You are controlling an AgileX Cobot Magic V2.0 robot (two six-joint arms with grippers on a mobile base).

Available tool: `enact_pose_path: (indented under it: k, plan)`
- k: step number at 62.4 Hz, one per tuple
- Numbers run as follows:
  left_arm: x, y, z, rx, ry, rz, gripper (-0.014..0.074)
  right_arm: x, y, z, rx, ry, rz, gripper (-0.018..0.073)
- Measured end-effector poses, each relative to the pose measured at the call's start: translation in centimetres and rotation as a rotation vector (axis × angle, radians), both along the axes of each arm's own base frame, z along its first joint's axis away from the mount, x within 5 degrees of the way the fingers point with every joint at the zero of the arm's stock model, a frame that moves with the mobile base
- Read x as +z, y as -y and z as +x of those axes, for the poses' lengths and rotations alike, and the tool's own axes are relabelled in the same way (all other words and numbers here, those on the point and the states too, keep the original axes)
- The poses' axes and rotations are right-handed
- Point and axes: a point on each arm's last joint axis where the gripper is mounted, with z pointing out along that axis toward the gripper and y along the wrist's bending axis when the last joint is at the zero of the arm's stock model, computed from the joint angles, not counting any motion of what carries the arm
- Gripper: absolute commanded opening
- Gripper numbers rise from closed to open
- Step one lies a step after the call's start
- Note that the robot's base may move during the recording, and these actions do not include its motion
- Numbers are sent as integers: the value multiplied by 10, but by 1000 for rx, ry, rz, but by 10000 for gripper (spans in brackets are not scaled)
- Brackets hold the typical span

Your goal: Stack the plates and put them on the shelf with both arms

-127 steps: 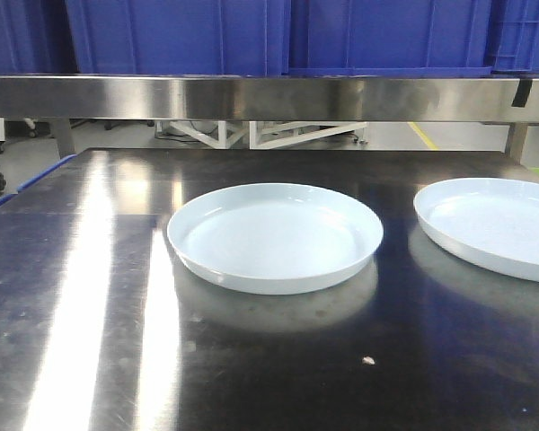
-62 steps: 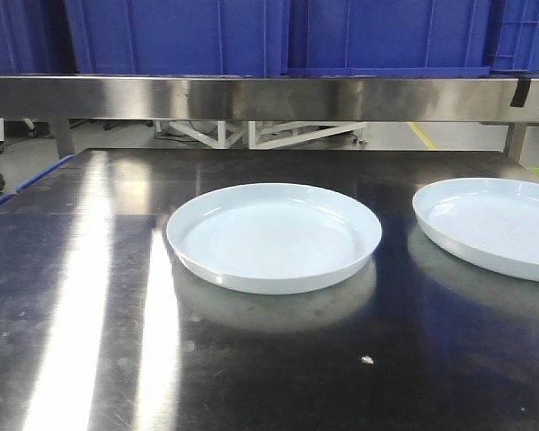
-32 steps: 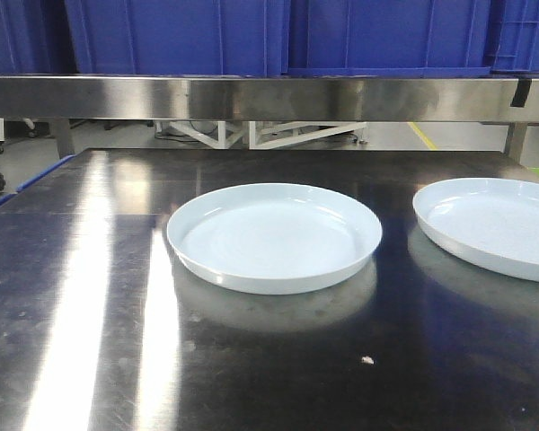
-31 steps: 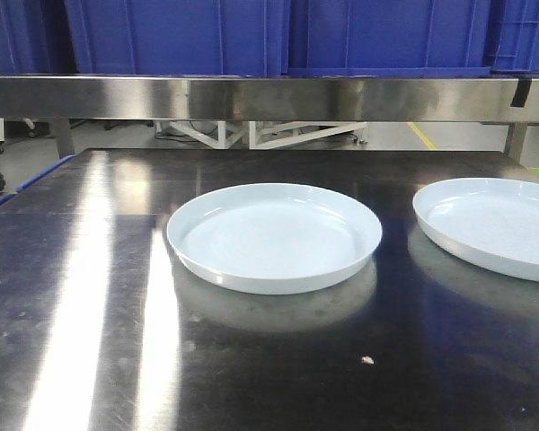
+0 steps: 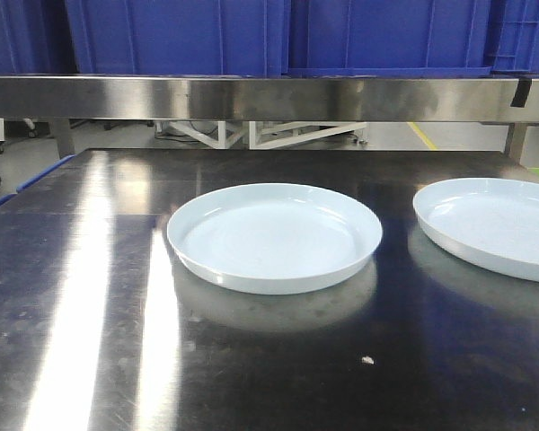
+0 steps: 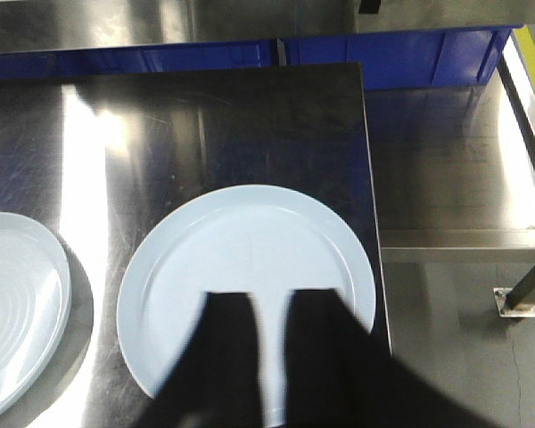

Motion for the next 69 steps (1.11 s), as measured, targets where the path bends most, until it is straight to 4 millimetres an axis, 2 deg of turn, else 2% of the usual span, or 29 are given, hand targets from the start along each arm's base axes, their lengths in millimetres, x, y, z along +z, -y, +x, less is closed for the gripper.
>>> enact_pose_path:
  k: [7, 20, 24, 32, 36, 48, 60, 69]
  plan:
    - [0, 0, 0, 0, 0, 0, 101, -1, 0, 0, 0, -11, 0, 54]
    - [0, 0, 0, 0, 0, 0, 101, -2, 0, -1, 1, -26, 4, 69]
    - [0, 0, 0, 0, 0, 0, 101, -4, 0, -2, 1, -52, 7, 141]
    - [0, 0, 0, 0, 0, 0, 101, -9, -1, -6, 4, -123, 6, 400]
    - [0, 0, 0, 0, 0, 0, 101, -11, -1, -8, 4, -147, 6, 459]
    - [0, 0, 0, 0, 0, 0, 101, -12, -1, -1, 3, -134, 6, 443]
    - [0, 0, 0, 0, 0, 0, 101, -27, -1, 27, -4, -165, 5, 443]
    - [0, 0, 0, 0, 0, 0, 101, -44, 8, 46, -48, -219, 8, 443]
